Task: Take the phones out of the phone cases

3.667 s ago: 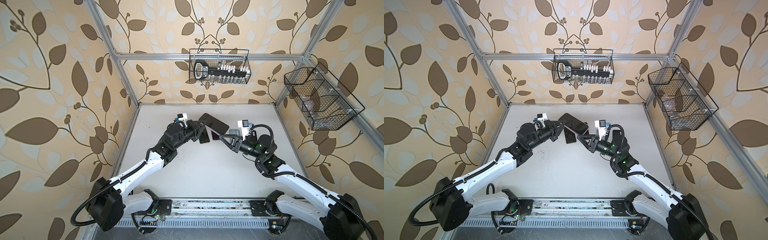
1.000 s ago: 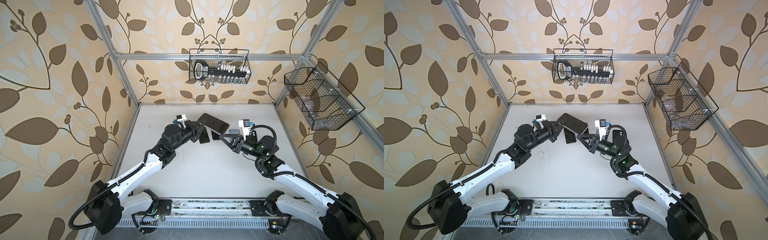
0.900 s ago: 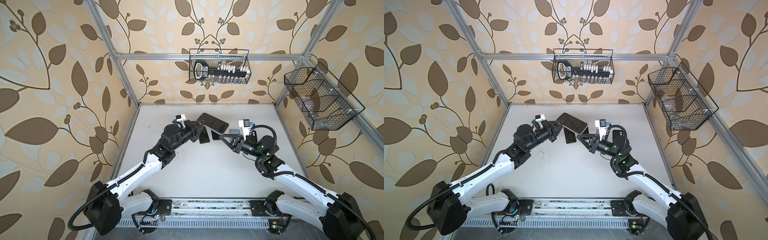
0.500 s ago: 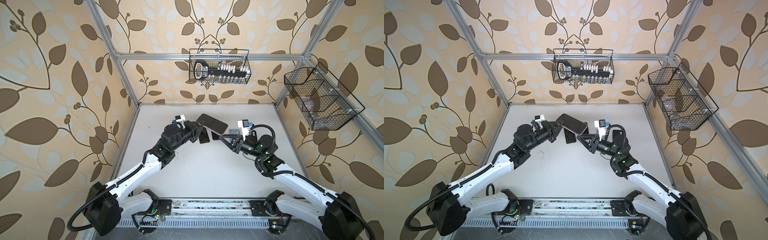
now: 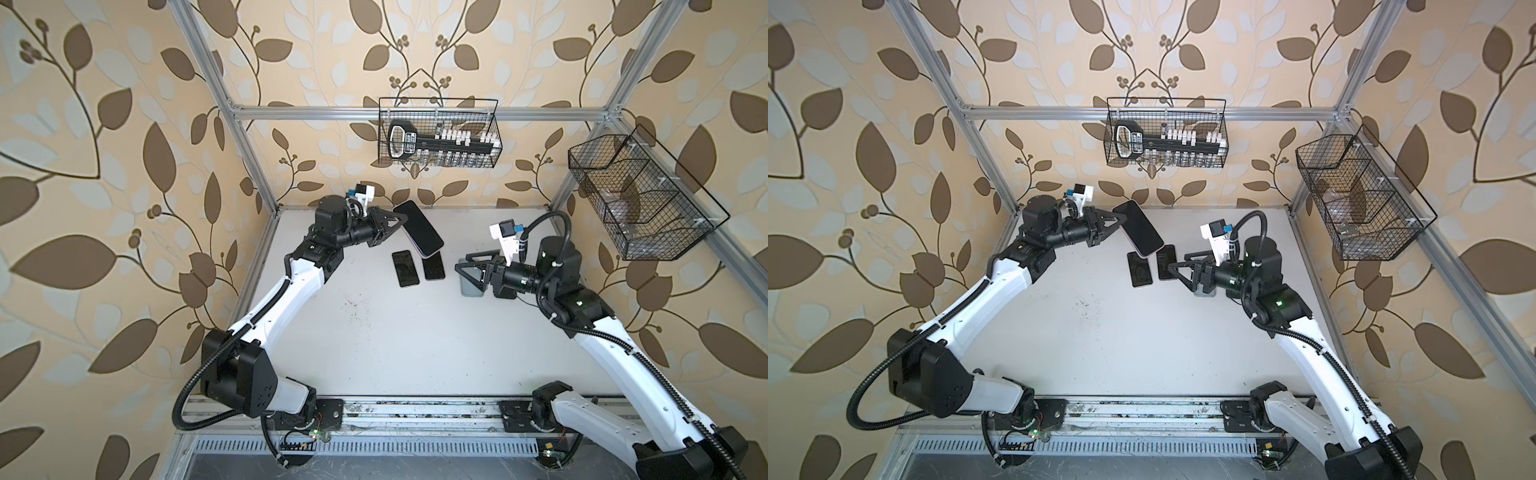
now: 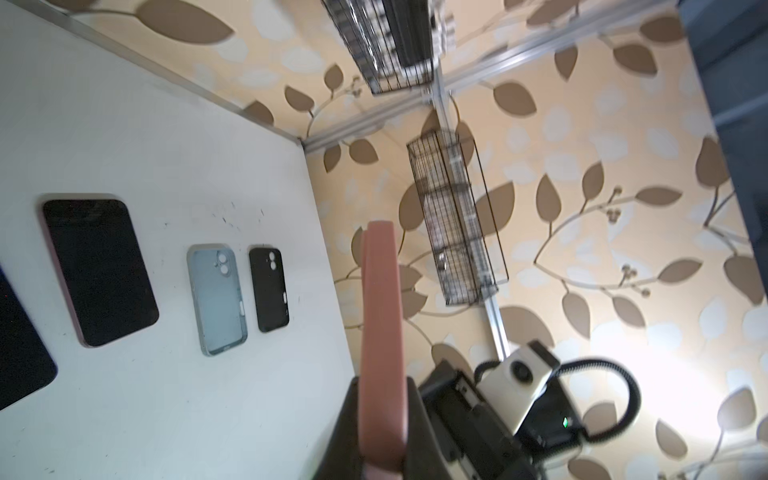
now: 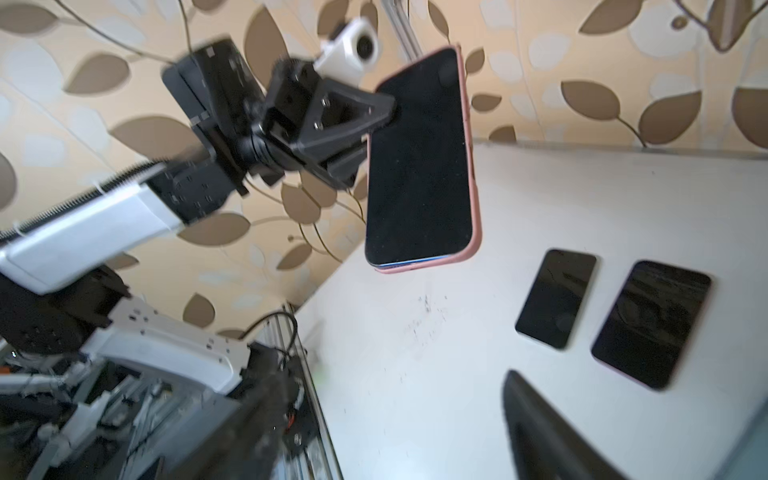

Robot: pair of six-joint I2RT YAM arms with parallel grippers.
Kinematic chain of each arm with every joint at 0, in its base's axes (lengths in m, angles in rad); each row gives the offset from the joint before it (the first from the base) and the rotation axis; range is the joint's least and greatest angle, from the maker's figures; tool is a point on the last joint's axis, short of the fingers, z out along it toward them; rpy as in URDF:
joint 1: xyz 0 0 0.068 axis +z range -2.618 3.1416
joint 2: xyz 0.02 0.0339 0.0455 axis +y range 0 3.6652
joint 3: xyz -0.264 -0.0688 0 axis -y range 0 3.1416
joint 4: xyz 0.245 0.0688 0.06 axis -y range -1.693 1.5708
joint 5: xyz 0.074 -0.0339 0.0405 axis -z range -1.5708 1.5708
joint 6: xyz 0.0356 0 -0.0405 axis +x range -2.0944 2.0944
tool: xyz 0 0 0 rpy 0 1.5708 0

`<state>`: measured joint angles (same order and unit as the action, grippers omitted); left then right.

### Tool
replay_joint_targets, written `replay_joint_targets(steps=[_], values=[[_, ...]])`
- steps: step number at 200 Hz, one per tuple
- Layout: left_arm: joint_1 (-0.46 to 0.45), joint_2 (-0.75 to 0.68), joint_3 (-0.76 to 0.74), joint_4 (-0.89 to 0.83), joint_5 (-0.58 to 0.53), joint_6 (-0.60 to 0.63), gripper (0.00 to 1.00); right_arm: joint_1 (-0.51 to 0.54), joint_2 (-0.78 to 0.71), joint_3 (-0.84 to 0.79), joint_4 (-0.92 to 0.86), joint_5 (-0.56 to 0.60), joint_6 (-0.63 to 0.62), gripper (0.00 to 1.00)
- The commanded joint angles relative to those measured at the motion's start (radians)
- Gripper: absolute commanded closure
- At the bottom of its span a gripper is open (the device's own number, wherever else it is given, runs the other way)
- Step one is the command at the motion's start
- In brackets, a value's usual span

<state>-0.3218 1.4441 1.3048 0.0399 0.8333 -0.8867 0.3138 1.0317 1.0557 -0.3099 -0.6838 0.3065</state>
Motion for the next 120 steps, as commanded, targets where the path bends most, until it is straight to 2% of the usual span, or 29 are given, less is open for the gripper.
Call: replay_joint_targets(steps=[1, 29, 45, 72, 120], values=[[-0.011, -0.013, 0.099, -0.156, 0.189, 0.33, 1.0, -0.001, 0.067, 0.127, -0.332, 0.029, -0.218, 0.02], [-0.011, -0.017, 0.174, -0.383, 0.245, 0.611, 1.0, 0.013, 0.142, 0.254, -0.49, 0.116, -0.348, 0.15], [-0.011, -0.025, 0.189, -0.464, 0.283, 0.737, 1.0, 0.018, 0.182, 0.285, -0.549, 0.072, -0.416, 0.23], [-0.011, -0.025, 0.193, -0.491, 0.367, 0.825, 1.0, 0.057, 0.222, 0.278, -0.546, 0.026, -0.471, 0.3], [-0.011, -0.013, 0.204, -0.527, 0.412, 0.89, 1.0, 0.125, 0.286, 0.225, -0.46, -0.073, -0.531, 0.38]])
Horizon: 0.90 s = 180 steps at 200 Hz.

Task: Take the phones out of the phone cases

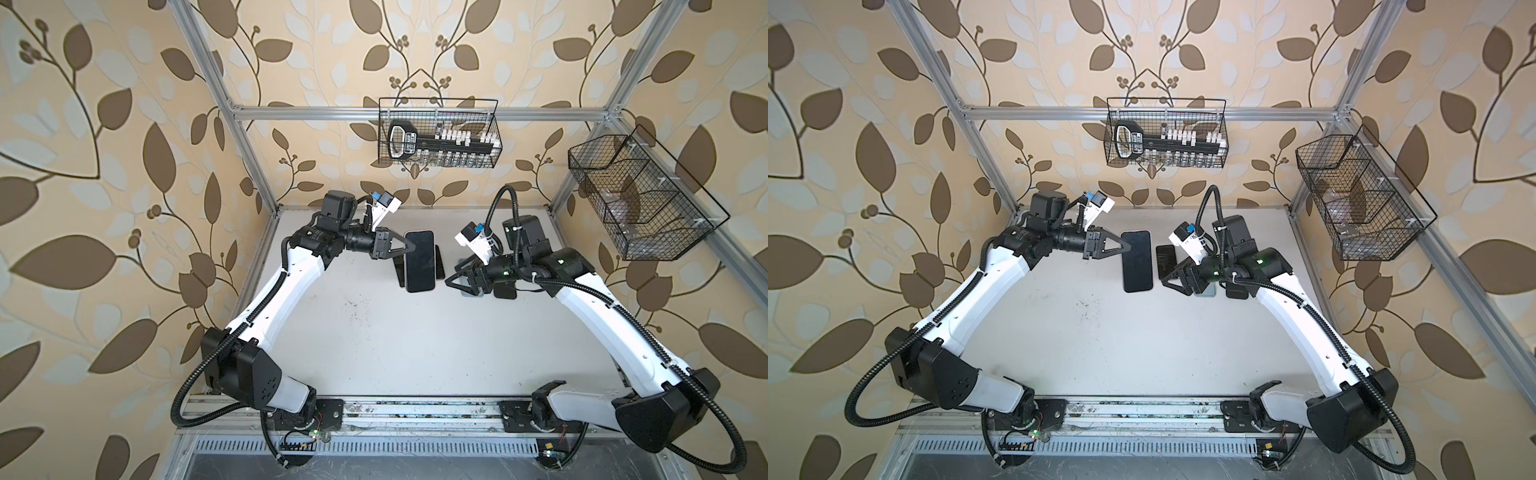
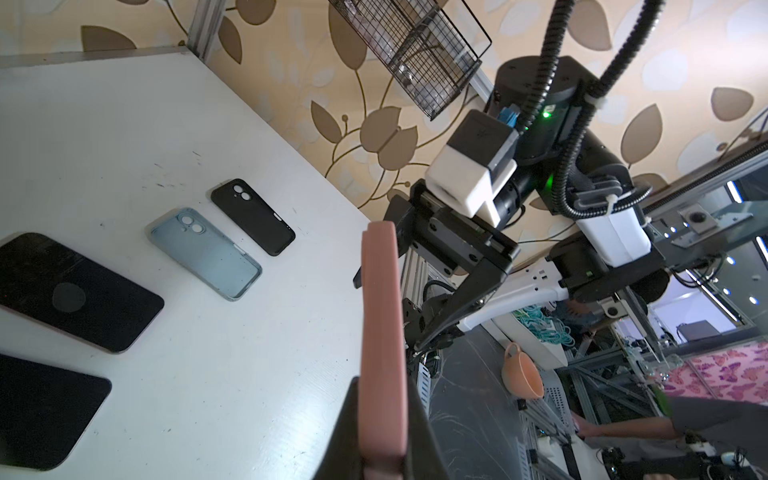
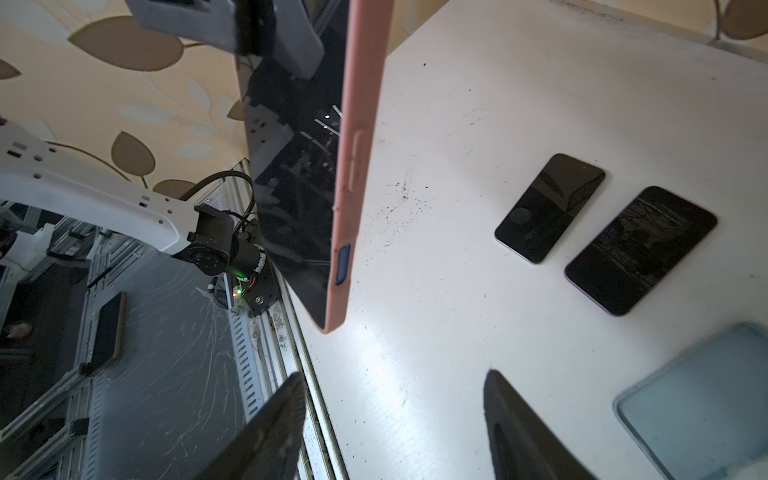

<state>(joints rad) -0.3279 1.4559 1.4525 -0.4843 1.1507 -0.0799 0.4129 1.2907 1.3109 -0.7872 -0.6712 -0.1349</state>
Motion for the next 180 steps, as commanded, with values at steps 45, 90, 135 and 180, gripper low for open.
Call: replay_joint_targets(steps=[45, 90, 135, 180], values=[[-0.005, 0.01, 0.054, -0.003, 0.113, 0.08, 1.0, 0.053, 0.086, -0.042, 0.027, -0.188, -0.152, 0.49], [-0.005, 0.012, 0.047, 0.029, 0.131, 0.06, 1.0, 0.061, 0.106, -0.042, 0.026, -0.244, -0.183, 0.66], [-0.005, 0.018, 0.04, 0.06, 0.141, 0.034, 1.0, 0.06, 0.115, -0.042, 0.029, -0.299, -0.199, 0.76], [-0.005, 0.023, 0.036, 0.078, 0.148, 0.024, 1.0, 0.059, 0.106, -0.052, 0.034, -0.337, -0.207, 0.97]])
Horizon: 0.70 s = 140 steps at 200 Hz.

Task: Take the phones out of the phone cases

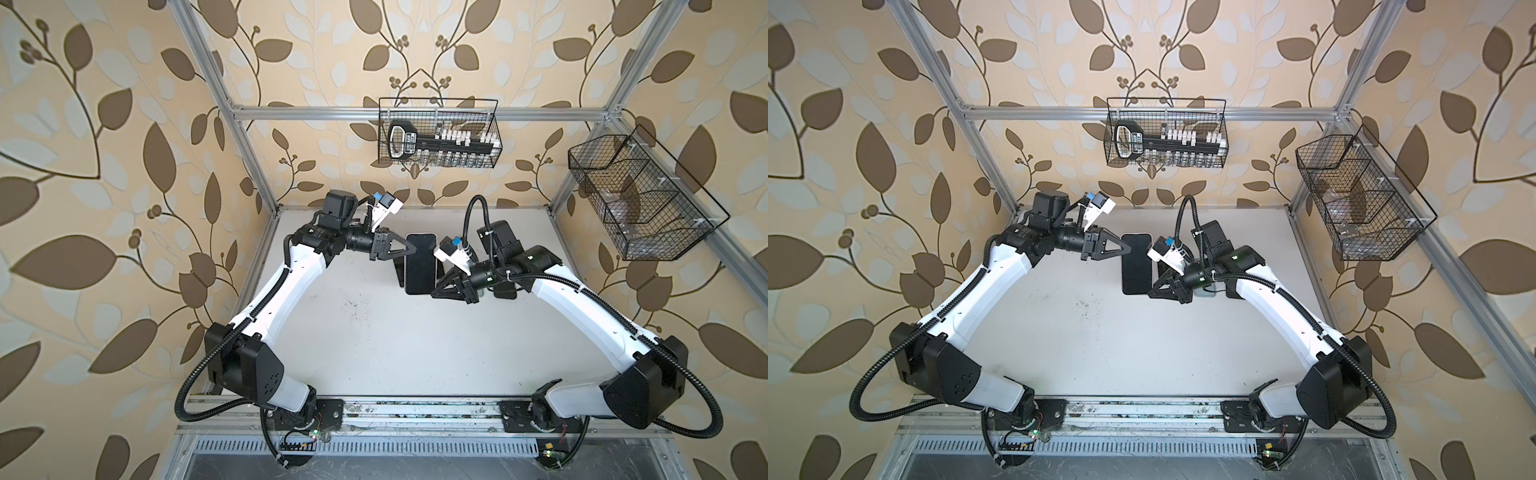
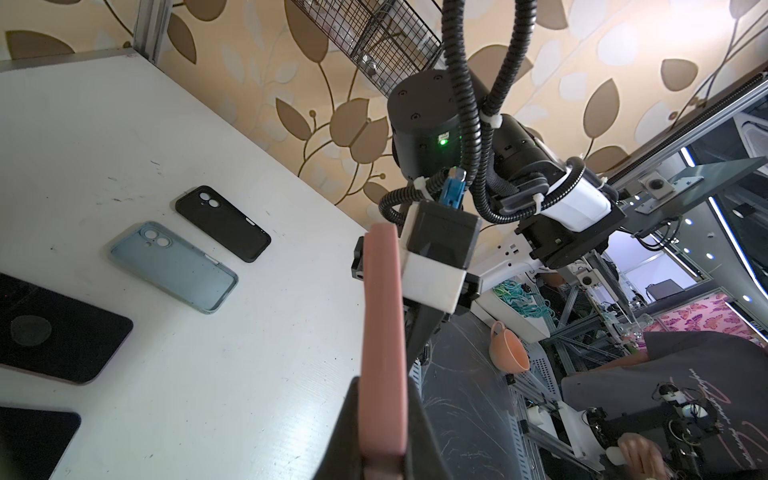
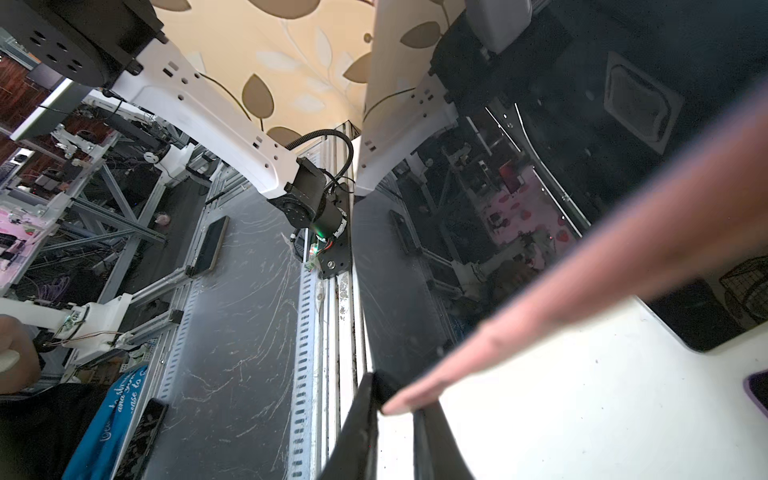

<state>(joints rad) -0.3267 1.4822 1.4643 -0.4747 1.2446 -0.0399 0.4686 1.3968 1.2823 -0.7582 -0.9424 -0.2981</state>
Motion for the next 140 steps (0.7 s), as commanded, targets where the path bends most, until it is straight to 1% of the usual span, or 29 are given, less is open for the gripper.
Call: replay_joint_targets(steps=[1, 5, 51, 68, 105, 140], values=[[-0.006, -0.003, 0.024, 0.069, 0.053, -0.016, 1.0, 0.004, 0.001, -0.023, 0.005, -0.066, -0.044, 0.98], [-0.006, -0.002, 0.023, 0.069, 0.056, -0.015, 1.0, 0.002, 0.0, -0.023, 0.005, -0.071, -0.045, 1.0], [-0.006, 0.015, 0.009, 0.099, 0.069, -0.045, 1.0, 0.013, -0.037, -0.026, 0.039, -0.116, -0.028, 1.0], [-0.008, 0.013, -0.024, 0.176, 0.082, -0.11, 1.0, 0.031, -0.054, -0.029, 0.067, -0.114, -0.013, 1.0], [-0.012, 0.015, -0.074, 0.323, 0.035, -0.253, 1.0, 0.069, -0.072, -0.02, 0.132, -0.072, 0.019, 1.0], [-0.021, 0.024, -0.095, 0.439, 0.017, -0.397, 1.0, 0.085, -0.088, -0.004, 0.146, -0.055, 0.004, 1.0]])
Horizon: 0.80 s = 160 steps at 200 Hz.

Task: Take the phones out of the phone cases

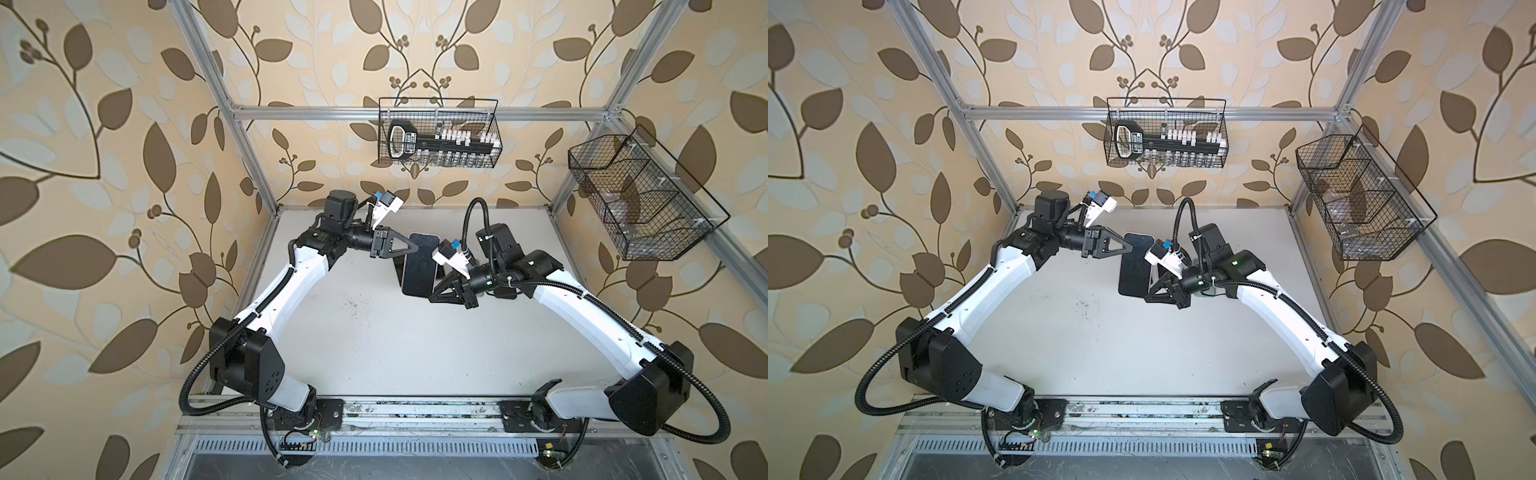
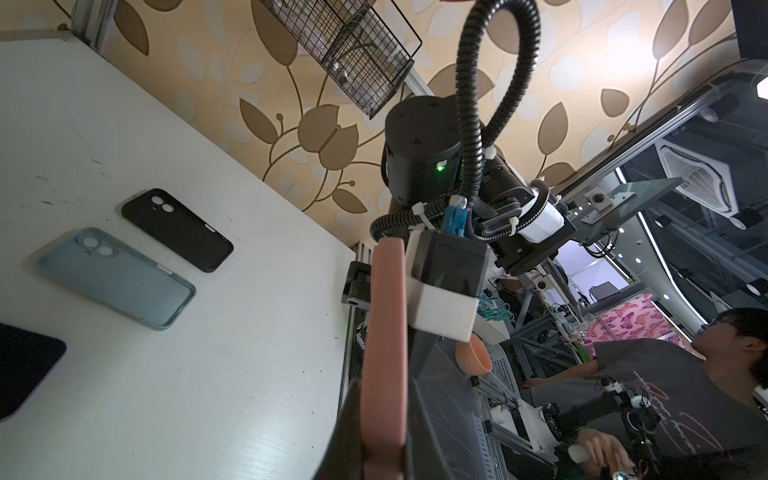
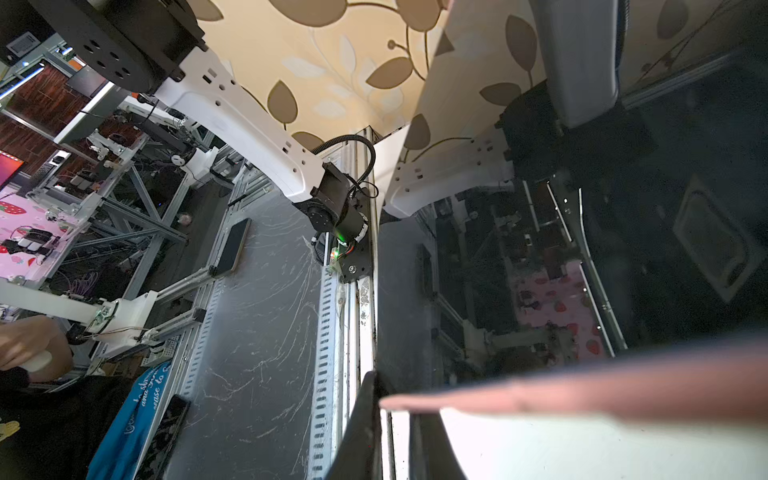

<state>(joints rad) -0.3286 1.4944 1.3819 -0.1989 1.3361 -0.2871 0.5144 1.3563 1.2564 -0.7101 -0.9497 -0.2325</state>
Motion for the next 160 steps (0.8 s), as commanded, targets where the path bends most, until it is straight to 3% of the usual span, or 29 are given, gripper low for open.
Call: replay_joint_targets(steps=[1, 101, 160], values=[[-0.019, 0.012, -0.013, 0.166, -0.073, -0.155, 1.0, 0.04, -0.049, 0.022, 0.097, -0.048, -0.064, 1.0], [-0.086, 0.027, -0.018, 0.268, -0.083, -0.311, 1.0, 0.085, -0.079, 0.06, 0.101, -0.035, -0.107, 1.0], [-0.089, 0.01, -0.043, 0.34, -0.12, -0.409, 1.0, 0.044, -0.114, -0.011, 0.172, 0.016, -0.062, 1.0]])
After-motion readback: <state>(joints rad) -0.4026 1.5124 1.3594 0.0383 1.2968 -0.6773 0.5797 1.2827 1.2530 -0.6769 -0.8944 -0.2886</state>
